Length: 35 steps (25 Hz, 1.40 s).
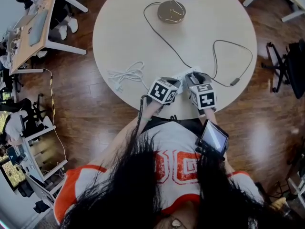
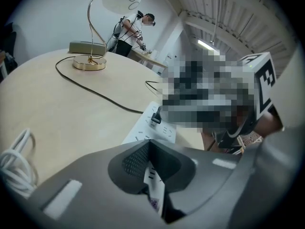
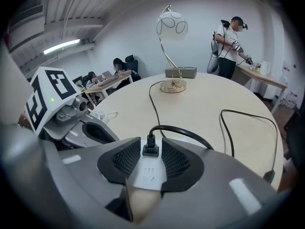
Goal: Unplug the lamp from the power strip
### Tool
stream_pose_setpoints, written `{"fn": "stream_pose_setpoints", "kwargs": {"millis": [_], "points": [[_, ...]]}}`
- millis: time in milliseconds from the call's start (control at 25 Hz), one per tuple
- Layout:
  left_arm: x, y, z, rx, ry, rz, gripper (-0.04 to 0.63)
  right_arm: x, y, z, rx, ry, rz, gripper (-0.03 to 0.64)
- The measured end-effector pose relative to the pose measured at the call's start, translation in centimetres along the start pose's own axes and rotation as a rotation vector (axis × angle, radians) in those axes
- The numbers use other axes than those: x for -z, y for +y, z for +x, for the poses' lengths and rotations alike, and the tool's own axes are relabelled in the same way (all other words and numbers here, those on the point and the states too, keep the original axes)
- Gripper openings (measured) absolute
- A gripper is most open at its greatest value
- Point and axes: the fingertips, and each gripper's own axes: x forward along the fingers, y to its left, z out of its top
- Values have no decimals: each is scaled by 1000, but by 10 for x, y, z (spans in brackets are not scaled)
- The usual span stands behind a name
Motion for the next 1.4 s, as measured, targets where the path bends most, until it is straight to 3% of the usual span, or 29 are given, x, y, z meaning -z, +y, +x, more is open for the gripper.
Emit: {"fn": "stream_pose_setpoints", "kwargs": {"millis": [160,400,640,1000,1240,1320,1400], "points": [[0,-1,1,7,3,-7,0,2,-1,12,3,33,-43,132],[0,-2,0,11,7,-11,0,2,3,12,-5,45,-13,89],[-1,-3,1,22,10,-16,0,-16,-3,-5,4,-45,69,87],[-3,-4,1,29,16,-10,0,6,-61,-32,145,6,169,89],[-3,-5,2,33,19,-1,0,28,-70,-34,186,33,194,91],[-3,-5,2,33,20,-1,0,27,-72,-34,209,12,189,97],[-3,-5,2,33,19,3,0,27,-72,-34,209,3,190,190]]}}
